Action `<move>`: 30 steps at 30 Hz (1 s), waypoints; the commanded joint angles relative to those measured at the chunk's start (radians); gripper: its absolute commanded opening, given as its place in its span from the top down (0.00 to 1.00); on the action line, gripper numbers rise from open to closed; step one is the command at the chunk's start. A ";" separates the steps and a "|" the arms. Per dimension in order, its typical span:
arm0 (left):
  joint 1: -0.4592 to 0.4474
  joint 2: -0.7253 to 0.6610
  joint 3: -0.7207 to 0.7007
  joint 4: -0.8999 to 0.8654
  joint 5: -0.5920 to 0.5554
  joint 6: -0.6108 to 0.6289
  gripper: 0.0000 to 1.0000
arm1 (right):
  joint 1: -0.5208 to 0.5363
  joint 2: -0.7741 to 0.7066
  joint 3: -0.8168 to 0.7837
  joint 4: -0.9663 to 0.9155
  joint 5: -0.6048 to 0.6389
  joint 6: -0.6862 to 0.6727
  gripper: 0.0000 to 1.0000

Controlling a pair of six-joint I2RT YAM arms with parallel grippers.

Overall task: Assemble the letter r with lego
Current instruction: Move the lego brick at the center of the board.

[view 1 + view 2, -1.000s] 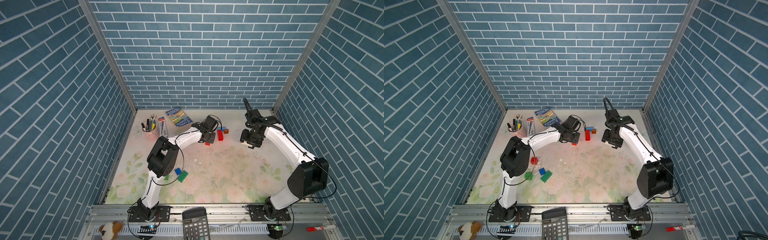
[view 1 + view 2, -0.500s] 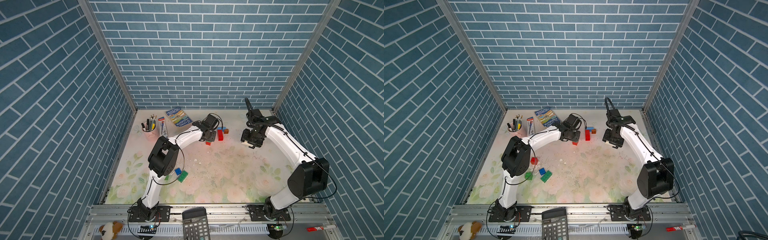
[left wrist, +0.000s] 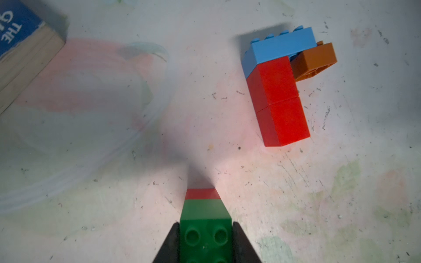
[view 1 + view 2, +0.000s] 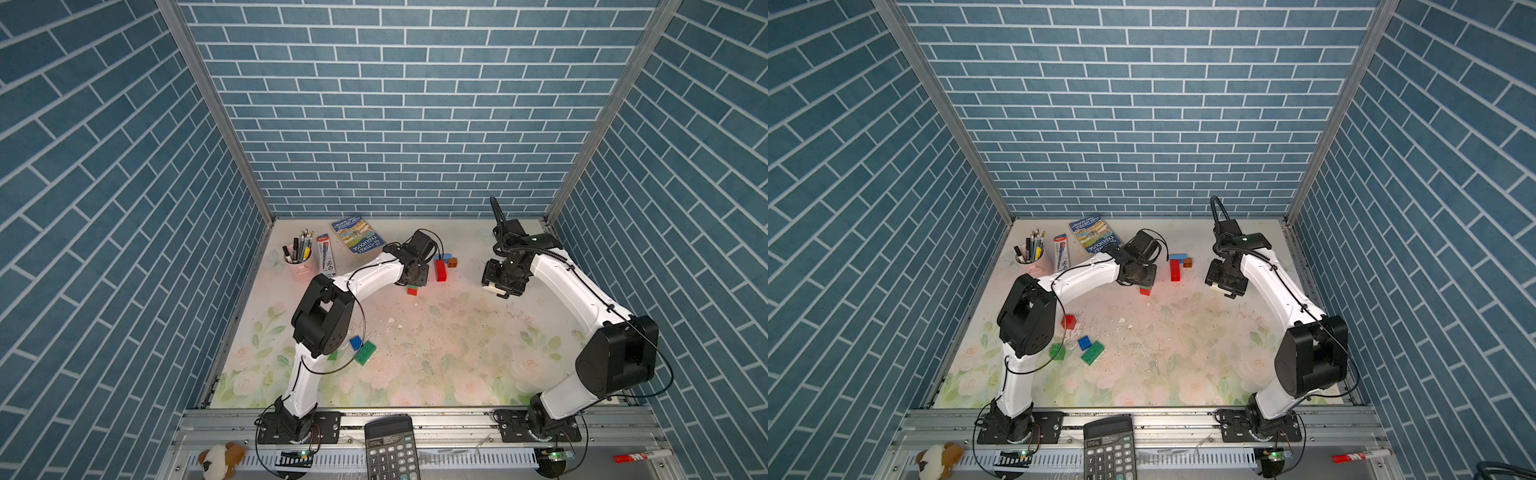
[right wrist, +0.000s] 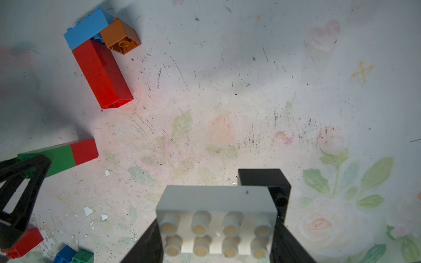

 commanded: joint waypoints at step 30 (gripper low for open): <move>-0.140 -0.193 -0.202 -0.015 -0.161 -0.247 0.42 | -0.003 -0.172 -0.131 -0.032 -0.029 -0.068 1.00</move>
